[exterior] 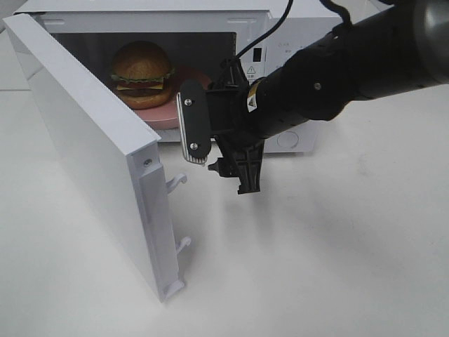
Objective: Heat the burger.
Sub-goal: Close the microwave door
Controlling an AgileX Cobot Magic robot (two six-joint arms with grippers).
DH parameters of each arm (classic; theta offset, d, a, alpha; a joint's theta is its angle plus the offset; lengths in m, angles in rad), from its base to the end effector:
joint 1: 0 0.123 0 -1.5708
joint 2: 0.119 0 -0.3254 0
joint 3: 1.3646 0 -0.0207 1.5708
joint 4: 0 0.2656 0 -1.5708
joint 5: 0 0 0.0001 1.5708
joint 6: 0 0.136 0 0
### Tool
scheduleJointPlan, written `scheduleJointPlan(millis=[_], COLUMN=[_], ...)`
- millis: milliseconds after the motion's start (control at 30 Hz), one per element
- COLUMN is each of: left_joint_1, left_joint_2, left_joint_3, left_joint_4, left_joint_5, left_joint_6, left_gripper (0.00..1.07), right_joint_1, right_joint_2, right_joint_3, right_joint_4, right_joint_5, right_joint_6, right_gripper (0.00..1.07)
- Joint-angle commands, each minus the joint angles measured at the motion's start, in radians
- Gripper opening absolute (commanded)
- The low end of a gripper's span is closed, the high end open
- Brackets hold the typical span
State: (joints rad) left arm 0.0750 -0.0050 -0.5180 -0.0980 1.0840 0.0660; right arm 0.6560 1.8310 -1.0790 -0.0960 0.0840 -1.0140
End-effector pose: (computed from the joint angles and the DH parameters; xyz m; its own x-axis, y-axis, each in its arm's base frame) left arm 0.0040 -0.0115 0.2675 -0.4531 -0.0140 -0.8914 0.0112 0.9997 -0.0215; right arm 0.3508 0.2686 0.1851 0.3021 -0.8976 -0.3211 -0.7522 -0.0175 -0.6587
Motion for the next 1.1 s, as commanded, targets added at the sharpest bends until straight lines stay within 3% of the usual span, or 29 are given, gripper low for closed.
scheduleJointPlan(millis=[33, 433, 667, 1100], left_joint_1=[0.001, 0.001, 0.001, 0.001], left_joint_2=[-0.005, -0.005, -0.005, -0.005], left_joint_3=[0.0, 0.0, 0.0, 0.0], left_joint_4=[-0.001, -0.001, -0.001, -0.001], left_joint_5=[-0.012, -0.012, -0.012, -0.012], left_joint_6=[-0.002, -0.002, -0.002, -0.002], left_gripper=[0.98, 0.98, 0.98, 0.98], right_joint_1=[-0.002, -0.002, -0.002, -0.002], right_joint_2=[-0.076, -0.278, -0.479, -0.74], right_joint_3=[0.076, 0.275, 0.393, 0.406], right_joint_4=[0.005, 0.011, 0.011, 0.011], right_joint_5=[-0.017, -0.012, 0.046, 0.388], right_joint_6=[0.027, 0.185, 0.409, 0.869], right_gripper=[0.76, 0.75, 0.75, 0.75])
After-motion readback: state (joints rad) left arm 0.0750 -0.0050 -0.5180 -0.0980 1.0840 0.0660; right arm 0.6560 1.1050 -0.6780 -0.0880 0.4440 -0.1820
